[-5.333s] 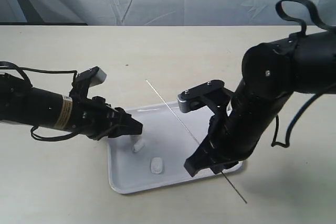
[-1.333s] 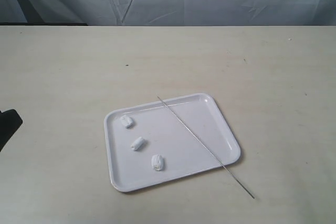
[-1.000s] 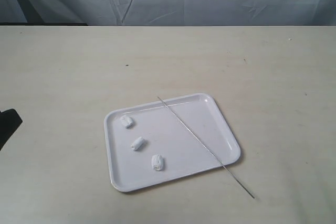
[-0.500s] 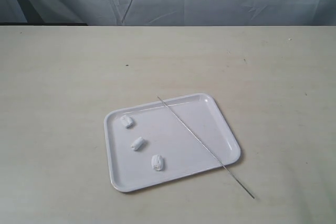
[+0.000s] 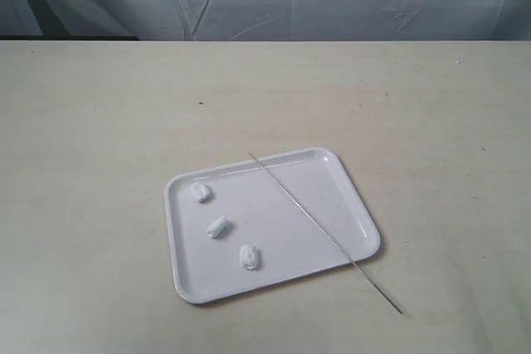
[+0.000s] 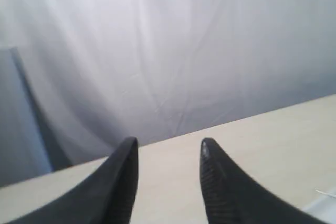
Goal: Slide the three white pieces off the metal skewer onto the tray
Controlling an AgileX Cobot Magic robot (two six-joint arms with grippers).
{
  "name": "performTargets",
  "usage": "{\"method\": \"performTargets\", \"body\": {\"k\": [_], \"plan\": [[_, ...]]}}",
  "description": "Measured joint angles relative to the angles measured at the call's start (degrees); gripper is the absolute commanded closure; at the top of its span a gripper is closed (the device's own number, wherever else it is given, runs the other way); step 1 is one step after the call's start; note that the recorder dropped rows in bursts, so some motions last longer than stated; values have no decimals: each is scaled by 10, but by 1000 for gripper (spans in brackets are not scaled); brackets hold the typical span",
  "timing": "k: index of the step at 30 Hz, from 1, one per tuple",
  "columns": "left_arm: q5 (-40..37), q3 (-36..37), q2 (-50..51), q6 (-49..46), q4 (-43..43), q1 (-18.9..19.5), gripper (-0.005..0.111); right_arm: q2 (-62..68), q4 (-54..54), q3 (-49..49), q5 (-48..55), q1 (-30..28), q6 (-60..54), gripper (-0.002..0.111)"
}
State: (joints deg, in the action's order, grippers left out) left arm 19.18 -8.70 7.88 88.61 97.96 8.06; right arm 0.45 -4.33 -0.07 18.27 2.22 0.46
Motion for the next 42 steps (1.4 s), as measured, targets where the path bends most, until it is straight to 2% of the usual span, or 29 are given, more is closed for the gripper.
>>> {"method": "performTargets", "body": {"k": [3,6,10,15,17,20,22,23,28,31,35,39,42], "plan": [[62,0,-36,-39,13,-24,69,0,1,0,0,0,-5,58],[88,0,-65,-51,16,-37,69,0,5,0,0,0,-5,58],[95,0,-75,-54,17,-42,70,0,20,0,0,0,-5,58],[83,0,-75,-55,-16,-42,76,0,31,0,0,0,-5,58],[66,0,-75,-55,-20,-42,83,0,33,0,0,0,-5,58],[21,6,-75,-53,-40,-42,107,0,33,0,0,0,-5,58],[-24,27,-76,-88,-124,-42,107,0,33,0,0,0,-5,58],[-41,38,-77,-129,-201,-42,107,0,33,0,0,0,-5,58],[-111,82,-77,-599,-696,-42,107,0,33,0,0,0,-5,58],[-166,82,-77,-779,-876,-42,107,0,33,0,0,0,-5,58],[-235,84,-77,-841,-948,-43,107,0,33,0,0,0,-5,58],[-340,85,-77,-859,-964,-43,107,0,33,0,0,0,-5,58],[-358,85,-77,-861,-966,-43,107,0,33,0,0,0,-5,58]]}}
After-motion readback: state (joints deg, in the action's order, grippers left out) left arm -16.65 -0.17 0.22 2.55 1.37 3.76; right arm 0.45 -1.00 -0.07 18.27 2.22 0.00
